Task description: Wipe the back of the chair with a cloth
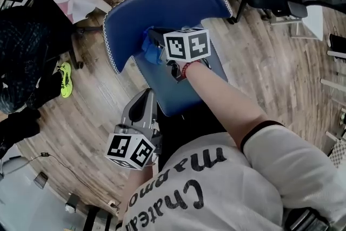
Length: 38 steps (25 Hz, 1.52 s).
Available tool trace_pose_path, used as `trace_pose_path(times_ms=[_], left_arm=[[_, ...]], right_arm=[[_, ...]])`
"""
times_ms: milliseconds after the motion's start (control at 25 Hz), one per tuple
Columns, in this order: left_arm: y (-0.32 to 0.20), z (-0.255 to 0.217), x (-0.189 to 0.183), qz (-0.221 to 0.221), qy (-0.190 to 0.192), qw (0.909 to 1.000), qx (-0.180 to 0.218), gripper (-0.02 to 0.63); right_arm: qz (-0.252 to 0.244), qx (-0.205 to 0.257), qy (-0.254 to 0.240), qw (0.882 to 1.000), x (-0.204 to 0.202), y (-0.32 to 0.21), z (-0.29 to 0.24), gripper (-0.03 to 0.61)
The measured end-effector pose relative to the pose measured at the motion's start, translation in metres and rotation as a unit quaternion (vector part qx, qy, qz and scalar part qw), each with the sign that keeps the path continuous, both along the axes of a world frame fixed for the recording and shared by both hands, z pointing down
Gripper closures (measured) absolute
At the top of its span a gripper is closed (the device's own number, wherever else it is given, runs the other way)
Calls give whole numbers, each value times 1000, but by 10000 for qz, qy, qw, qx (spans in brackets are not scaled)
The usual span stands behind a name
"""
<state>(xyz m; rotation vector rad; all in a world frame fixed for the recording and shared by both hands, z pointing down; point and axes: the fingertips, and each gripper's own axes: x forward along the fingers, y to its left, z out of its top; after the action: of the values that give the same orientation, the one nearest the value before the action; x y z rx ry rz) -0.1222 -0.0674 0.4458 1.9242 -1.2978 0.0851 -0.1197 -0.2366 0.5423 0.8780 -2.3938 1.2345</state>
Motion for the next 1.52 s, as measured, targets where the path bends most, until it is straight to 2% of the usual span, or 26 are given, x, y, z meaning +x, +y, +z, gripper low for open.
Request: trace_pose_path(times_ms=[240,480,600,760,1320,1520], left_arm=[[-13,1,30,-52,23,9999,-95,609],[-32,-7,58,268,-112,9996,37,609],[-33,-11,70,290,-127,9995,16,609],[-34,-7,83,540,-161,9984,9,609],[-39,-11,114,882,-141,9960,67,609],[-33,-17,108,864,-172,9961,66,609]], right_arm=[[646,-76,71,9979,68,-38,5,552],[1489,-151,67,9887,141,-61,7,552],[1758,-169,90,9842,172,-67,6,552],[2088,-109,86,9779,206,-71,4,552],[2487,-116,72,9685,254,-60,1,552],[2775,-104,162,9605,264,-57,-3,552]])
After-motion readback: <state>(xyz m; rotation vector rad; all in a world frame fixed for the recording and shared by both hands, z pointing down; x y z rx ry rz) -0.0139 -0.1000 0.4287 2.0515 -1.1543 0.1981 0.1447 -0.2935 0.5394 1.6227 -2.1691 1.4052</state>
